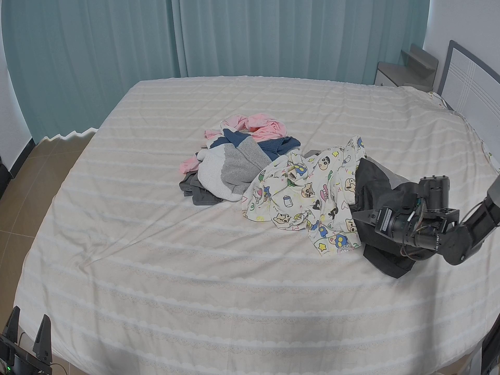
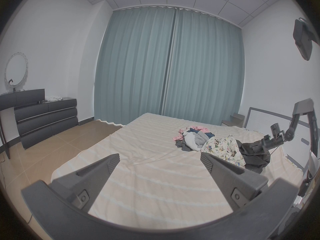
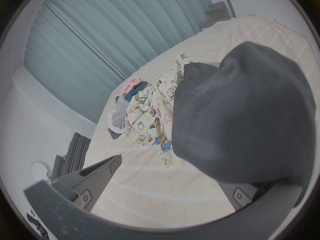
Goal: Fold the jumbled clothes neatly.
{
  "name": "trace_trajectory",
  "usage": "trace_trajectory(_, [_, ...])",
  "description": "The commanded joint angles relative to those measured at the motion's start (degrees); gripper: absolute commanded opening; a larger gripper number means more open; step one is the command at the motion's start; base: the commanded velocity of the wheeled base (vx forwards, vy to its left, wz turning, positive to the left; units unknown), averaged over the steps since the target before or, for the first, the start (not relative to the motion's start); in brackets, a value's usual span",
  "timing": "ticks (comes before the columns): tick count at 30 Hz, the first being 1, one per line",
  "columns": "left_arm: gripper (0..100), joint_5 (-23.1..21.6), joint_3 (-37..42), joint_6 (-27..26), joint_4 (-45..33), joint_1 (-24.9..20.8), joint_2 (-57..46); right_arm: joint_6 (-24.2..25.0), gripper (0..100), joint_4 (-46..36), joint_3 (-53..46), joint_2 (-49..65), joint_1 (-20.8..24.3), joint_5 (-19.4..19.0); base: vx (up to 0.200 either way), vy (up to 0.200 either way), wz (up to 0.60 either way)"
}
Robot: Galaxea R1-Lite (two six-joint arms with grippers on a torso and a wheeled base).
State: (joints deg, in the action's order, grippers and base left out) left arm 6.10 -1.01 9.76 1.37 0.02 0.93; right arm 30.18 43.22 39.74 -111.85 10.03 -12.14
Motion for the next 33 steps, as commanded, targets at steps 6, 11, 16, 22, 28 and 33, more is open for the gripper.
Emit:
trace_trajectory(6, [100, 0.1, 0.4, 0.3, 0.0, 0.2, -0.9, 0.6, 100, 1.8, 12.9, -14.9, 2.2, 8.3, 0.000, 0.000, 0.00])
trace_trajectory(11, [100, 0.2, 0.5, 0.4, 0.0, 0.1, -0.9, 0.6, 100, 1.7, 15.1, -16.6, 2.7, 8.5, 0.000, 0.000, 0.00])
trace_trajectory(16, [100, 0.2, 0.4, 0.7, 0.0, 0.1, -0.9, 0.6, 100, 1.9, 16.4, -18.4, 3.9, 8.7, 0.000, 0.000, 0.00])
trace_trajectory(22, [100, 0.3, 0.4, 1.0, 0.0, 0.1, -0.9, 0.5, 100, 2.8, 20.6, -20.6, 3.9, 9.0, 0.000, 0.000, 0.00])
trace_trajectory(28, [100, 0.3, 0.4, 1.0, 0.0, 0.1, -0.9, 0.2, 100, 2.7, 23.1, -23.6, 3.9, 9.6, 0.000, 0.000, 0.00])
trace_trajectory(33, [100, 0.3, 0.4, 1.0, 0.0, 0.1, -0.9, -2.5, 100, 2.8, 25.8, -26.8, 4.2, 10.7, 0.000, 0.000, 0.00])
